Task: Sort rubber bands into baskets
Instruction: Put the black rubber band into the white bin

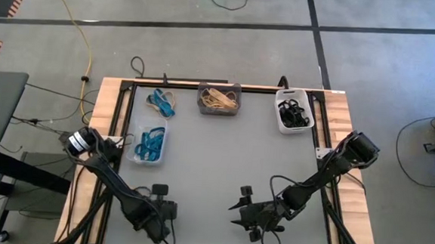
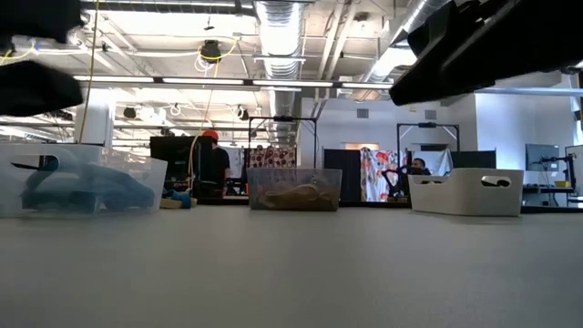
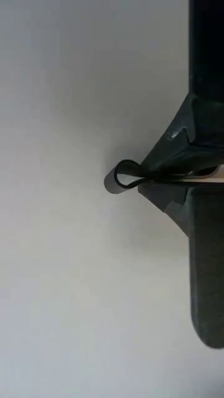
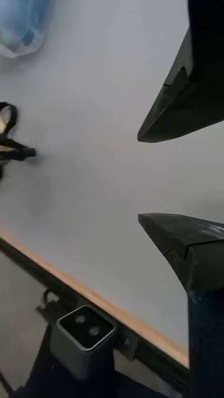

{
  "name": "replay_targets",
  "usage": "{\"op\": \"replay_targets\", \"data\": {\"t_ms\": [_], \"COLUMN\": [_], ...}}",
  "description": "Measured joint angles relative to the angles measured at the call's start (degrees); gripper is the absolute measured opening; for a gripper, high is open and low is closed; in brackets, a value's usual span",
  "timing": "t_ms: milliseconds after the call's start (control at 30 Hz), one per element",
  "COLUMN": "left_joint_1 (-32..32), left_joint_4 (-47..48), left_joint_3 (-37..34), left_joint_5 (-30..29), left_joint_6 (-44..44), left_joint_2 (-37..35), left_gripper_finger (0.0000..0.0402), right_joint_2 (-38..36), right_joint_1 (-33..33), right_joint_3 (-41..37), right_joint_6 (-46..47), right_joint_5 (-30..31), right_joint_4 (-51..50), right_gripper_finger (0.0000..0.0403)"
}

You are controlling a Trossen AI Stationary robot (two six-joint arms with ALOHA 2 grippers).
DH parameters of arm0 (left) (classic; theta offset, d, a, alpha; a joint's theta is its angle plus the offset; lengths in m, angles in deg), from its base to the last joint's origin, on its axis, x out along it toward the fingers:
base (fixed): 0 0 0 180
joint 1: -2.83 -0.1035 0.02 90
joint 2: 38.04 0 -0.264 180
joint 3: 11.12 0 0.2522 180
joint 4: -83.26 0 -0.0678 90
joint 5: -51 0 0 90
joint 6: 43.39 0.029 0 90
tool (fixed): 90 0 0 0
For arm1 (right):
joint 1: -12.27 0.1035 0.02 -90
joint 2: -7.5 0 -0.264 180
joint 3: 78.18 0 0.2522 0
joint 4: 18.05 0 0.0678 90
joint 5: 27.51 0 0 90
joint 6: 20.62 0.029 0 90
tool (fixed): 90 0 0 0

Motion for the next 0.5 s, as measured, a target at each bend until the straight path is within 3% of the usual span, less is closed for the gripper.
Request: {"op": "replay_targets", "data": {"t_ms": [200, 500], "left_joint_1": [-4.3, -11.3], "left_joint_4": [-6.4, -20.1], "left_joint_3": [3.6, 6.8], "left_joint_5": [-6.4, -8.3], "left_joint_6": [10.5, 25.8], "left_joint_2": [0.0, -0.1], "left_gripper_finger": [0.0003, 0.0002], "right_joint_2": [0.0, 0.0], "right_joint_1": [0.0, 0.0], "right_joint_3": [0.0, 0.0], "right_joint_6": [-2.3, -7.7], "right_joint_5": [0.0, -0.3], "right_joint_4": [4.6, 12.5], "right_gripper_finger": [0.0224, 0.0224]}}
